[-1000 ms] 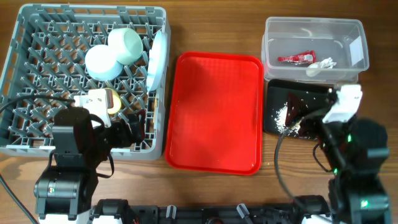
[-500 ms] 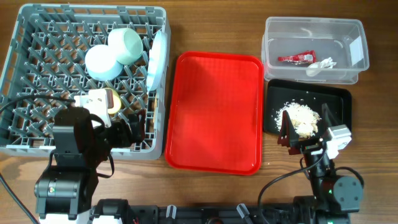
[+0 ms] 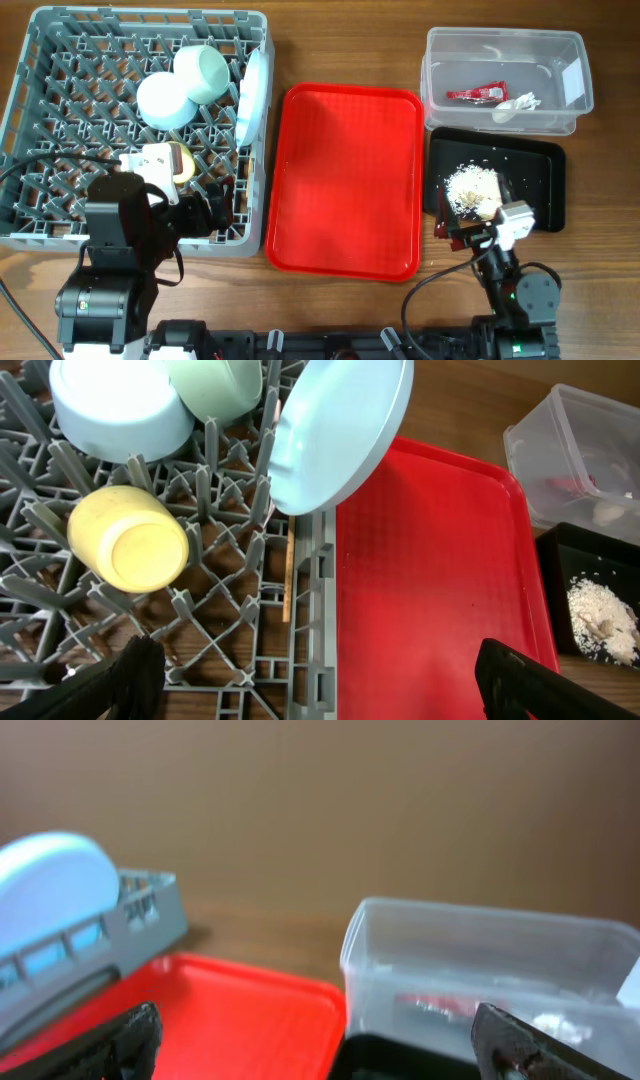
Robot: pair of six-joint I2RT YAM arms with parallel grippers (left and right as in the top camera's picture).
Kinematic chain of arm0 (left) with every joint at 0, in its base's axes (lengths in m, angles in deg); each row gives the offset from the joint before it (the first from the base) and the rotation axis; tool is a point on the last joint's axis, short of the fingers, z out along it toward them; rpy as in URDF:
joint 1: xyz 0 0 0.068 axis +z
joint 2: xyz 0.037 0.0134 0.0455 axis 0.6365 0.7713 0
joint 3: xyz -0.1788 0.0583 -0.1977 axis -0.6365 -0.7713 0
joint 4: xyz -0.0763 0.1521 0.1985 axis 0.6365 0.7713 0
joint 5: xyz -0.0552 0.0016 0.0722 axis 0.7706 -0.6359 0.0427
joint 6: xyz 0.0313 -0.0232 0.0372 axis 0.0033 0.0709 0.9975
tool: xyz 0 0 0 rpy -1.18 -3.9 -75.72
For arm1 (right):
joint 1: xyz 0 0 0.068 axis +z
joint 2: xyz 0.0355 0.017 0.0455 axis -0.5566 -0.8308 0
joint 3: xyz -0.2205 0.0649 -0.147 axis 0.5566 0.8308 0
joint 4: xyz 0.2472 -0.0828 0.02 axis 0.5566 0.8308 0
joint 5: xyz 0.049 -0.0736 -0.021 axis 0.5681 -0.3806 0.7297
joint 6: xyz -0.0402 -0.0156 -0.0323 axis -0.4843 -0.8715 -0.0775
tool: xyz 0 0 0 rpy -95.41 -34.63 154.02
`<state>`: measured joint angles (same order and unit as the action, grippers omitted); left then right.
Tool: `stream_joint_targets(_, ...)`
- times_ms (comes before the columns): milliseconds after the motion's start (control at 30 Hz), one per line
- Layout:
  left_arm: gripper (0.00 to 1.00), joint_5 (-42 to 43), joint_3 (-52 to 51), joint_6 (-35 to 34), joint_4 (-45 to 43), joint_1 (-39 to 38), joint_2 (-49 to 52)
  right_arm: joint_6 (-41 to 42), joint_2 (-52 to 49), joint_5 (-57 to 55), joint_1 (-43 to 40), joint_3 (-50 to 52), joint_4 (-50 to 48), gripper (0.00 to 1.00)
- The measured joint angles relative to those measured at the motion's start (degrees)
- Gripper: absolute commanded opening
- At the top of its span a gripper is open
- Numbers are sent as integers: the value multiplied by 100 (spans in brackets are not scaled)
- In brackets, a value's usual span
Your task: Sort waste into correct bins and load items into the dishwasher rack
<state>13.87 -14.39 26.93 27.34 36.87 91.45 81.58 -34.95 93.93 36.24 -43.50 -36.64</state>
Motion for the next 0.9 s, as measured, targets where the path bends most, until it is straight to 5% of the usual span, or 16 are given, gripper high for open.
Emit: stream_joint_targets(900,100,0,0,0,0,0,0,555,7,-586,-111,7,269,100)
